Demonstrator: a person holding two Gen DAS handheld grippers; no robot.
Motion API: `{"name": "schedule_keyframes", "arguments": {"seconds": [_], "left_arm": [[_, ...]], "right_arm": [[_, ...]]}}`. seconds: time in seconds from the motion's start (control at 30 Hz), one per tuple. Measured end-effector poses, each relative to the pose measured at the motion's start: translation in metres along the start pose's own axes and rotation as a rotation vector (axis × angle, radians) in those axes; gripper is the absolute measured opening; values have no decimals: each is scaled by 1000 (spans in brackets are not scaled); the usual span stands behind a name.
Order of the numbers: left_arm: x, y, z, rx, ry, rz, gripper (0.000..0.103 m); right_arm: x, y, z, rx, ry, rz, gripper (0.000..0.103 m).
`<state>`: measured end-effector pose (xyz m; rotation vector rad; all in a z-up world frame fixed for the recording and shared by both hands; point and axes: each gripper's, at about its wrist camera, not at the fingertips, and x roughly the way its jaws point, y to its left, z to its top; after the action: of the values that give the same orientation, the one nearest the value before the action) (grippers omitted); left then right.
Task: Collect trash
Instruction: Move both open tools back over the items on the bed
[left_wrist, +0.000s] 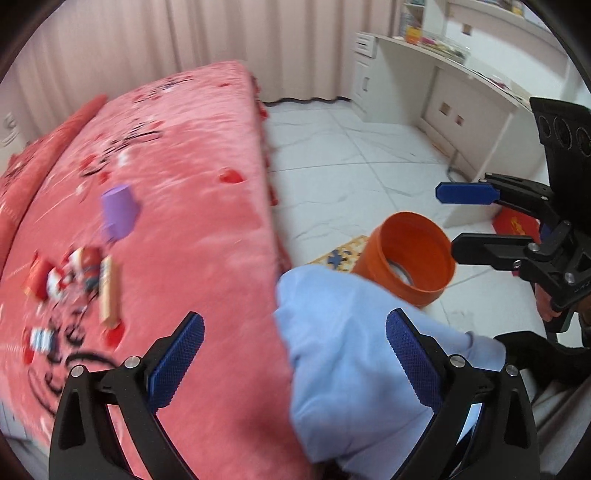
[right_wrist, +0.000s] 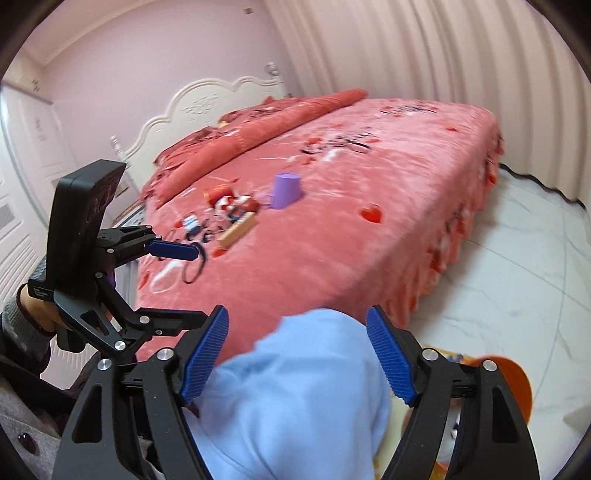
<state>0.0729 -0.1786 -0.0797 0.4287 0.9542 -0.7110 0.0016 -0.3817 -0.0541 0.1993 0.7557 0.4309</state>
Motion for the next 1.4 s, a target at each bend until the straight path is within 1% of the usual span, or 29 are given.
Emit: {"name": "schedule_keyframes", "arguments": {"seconds": [0.23, 0.33, 0.4, 0.57, 0.7, 0.77, 1.03, 1.4], "left_arm": [[-32, 42, -34, -123, -21, 59, 97], [-43, 55, -47, -150, -29, 87, 97], [-50, 61, -53, -164, -35, 102, 97], [-65, 83, -72, -229, -52, 131, 97], [-73, 97, -87, -256, -48, 168, 97], [-76, 104, -92, -269, -49, 172, 97], [-84, 133, -110, -328, -49, 200, 97], [-73, 163, -106, -344, -41, 194, 97]], "right_arm": [[27, 46, 19, -94, 19, 73, 77], [40, 67, 29, -136, 25, 99, 78], [47, 79, 33, -154, 27, 109, 85], [64, 104, 45, -202, 41, 148, 85], [79, 123, 53, -240, 59, 168, 85], [88, 131, 57, -256, 69, 181, 85], [108, 152, 68, -291, 87, 195, 85], [139, 156, 86, -291, 99, 202, 85]]}}
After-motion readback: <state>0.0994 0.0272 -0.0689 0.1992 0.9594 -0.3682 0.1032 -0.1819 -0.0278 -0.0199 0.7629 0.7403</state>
